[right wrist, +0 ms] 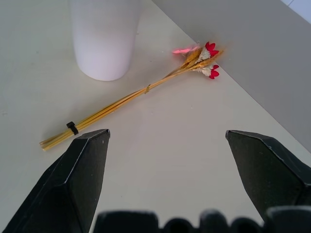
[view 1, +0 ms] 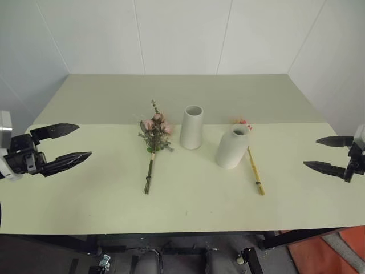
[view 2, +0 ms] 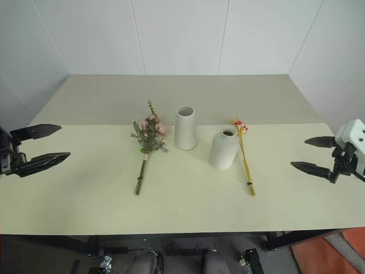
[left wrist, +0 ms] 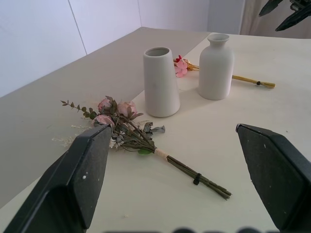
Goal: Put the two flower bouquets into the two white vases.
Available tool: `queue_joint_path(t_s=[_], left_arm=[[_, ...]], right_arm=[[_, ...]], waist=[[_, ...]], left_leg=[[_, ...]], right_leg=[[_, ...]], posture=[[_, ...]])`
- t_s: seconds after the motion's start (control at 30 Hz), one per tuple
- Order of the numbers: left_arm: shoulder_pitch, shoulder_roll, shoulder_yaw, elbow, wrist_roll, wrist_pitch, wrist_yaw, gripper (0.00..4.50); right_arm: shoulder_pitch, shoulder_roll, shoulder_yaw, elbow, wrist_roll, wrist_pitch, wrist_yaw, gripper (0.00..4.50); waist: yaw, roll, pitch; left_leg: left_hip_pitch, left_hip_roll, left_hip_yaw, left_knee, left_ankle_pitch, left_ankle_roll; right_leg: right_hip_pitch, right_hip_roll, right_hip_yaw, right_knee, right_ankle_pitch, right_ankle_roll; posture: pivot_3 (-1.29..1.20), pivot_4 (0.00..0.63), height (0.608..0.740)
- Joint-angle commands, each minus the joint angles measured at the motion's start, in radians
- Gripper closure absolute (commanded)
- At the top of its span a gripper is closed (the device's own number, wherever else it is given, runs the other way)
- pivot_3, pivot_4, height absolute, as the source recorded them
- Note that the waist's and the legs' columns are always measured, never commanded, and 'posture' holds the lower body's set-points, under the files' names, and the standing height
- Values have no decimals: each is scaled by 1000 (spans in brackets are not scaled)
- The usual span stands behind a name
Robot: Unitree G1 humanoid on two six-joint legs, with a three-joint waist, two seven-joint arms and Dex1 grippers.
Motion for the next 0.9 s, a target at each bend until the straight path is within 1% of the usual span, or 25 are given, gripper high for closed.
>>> queue_joint_path(t_s=[0.03,0.27,0.33,0.37,0.43,0.5,0.63,0.73,0.8,0.83,0.9], left_arm=[[5,18,37,-30,-27,24,12,61],[0,18,37,-35,-23,26,18,61],[-3,6,38,-48,-22,33,52,61],[-4,-3,35,-61,-17,39,85,61],[3,-12,11,-122,28,72,203,61],[10,17,-46,-194,103,141,332,61],[-64,-26,-125,-307,116,259,553,61],[-163,-54,-212,-366,49,465,690,61],[-295,-119,-297,-357,33,688,831,61],[-358,-157,-335,-345,46,785,893,61],[-483,-269,-396,-301,108,975,1017,61]], right_arm=[[-15,-36,-25,-16,13,39,1,0],[-28,-40,-24,-10,7,40,9,0],[-29,-40,-24,-9,4,41,6,0],[-30,-40,-24,-10,4,44,4,0],[-33,-41,-22,-19,5,54,-1,0],[-39,-41,-21,-45,15,79,-4,0],[-69,-57,-19,-94,43,130,20,0],[-96,-61,-12,-106,48,149,27,0],[-106,-57,-12,-121,58,160,33,0],[-107,-56,-12,-128,60,166,34,0],[-103,-56,-11,-143,61,172,31,0]], waist=[[0,0,0],[0,0,0],[0,0,0],[1,0,0],[1,0,0],[2,0,0],[2,0,0],[4,0,0],[7,0,0],[10,-1,0],[11,-1,0]], left_leg=[[0,0,0,0,0,0],[0,0,0,0,0,0],[0,0,0,0,0,0],[0,0,0,0,0,0],[0,0,0,0,0,0],[0,0,0,0,0,0],[0,0,0,0,0,0],[0,-1,0,0,0,0],[0,-1,0,0,0,0],[0,-2,-2,1,0,0],[0,-3,-3,2,0,0]], right_leg=[[0,0,0,0,0,0],[0,0,0,0,0,0],[0,0,0,0,0,0],[0,0,0,0,0,0],[0,0,0,0,0,0],[0,0,1,0,0,0],[0,0,2,0,1,1],[0,0,2,0,1,2],[1,0,2,0,1,2],[2,0,2,0,1,3],[3,0,2,0,2,5]], posture=[[0,150,740],[0,150,740],[0,150,740],[0,150,740],[0,150,740],[0,150,740],[0,150,740],[0,150,740],[0,150,740],[0,150,740],[0,150,740]])
